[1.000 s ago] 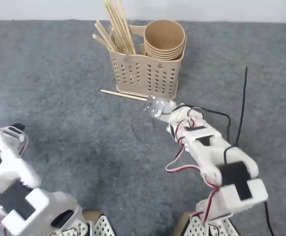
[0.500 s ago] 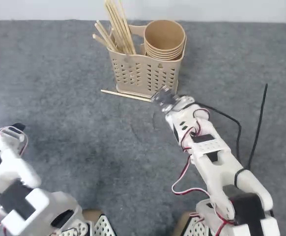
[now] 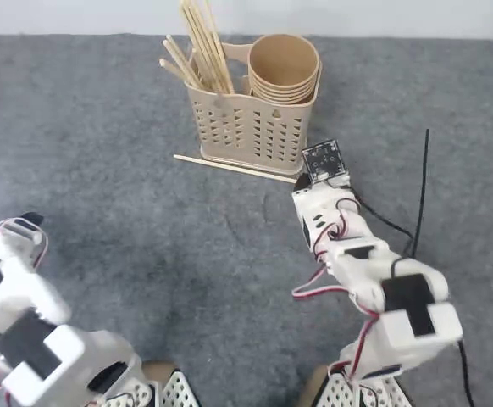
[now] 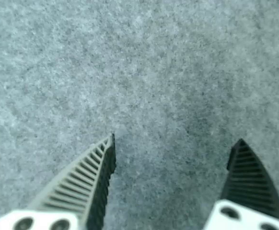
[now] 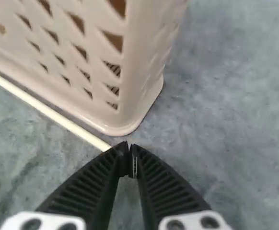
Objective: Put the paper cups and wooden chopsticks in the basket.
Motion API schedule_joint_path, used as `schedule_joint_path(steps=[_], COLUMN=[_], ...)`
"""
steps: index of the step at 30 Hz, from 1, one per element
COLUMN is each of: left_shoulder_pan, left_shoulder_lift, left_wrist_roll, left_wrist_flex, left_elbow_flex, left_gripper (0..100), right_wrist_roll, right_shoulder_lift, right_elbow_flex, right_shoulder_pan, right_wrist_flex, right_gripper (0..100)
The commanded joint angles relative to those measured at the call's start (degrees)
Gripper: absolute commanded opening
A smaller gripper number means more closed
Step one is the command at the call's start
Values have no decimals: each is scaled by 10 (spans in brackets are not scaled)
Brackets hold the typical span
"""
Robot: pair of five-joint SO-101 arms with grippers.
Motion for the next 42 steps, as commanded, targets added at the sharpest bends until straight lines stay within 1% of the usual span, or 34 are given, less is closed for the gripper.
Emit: schedule_joint_path(steps=[1,4,9,12,15,18,27,30,36,38,40,42], left_shoulder_pan=[7,7,7,7,7,7,7,7,7,7,7,7], left_shoulder_lift=[-2,-2,-2,-2,-2,-2,-2,-2,-1,-1,-1,-1], left_wrist_roll=[3,3,3,3,3,3,3,3,3,3,3,3], left_wrist_flex=[2,2,2,2,2,2,2,2,2,2,2,2], left_elbow_flex=[-23,-23,-23,-23,-23,-23,-23,-23,-23,-23,-23,-23], left_gripper=[352,352,352,352,352,352,352,352,352,352,352,352], right_wrist_roll=[-41,-60,-59,-59,-60,-61,-61,-55,-55,-55,-55,-60], right_shoulder_lift=[19,32,31,15,-16,-32,-47,-77,-218,-278,-336,-381], right_elbow_flex=[-58,-73,-73,-86,-107,-119,-102,-67,62,98,112,110], right_shoulder_pan=[12,15,10,8,-7,-20,-23,-42,-126,-144,-138,-109], right_wrist_flex=[-11,-11,-1,73,189,254,261,265,263,260,256,245], right_gripper=[8,8,8,8,8,8,8,8,8,8,8,8])
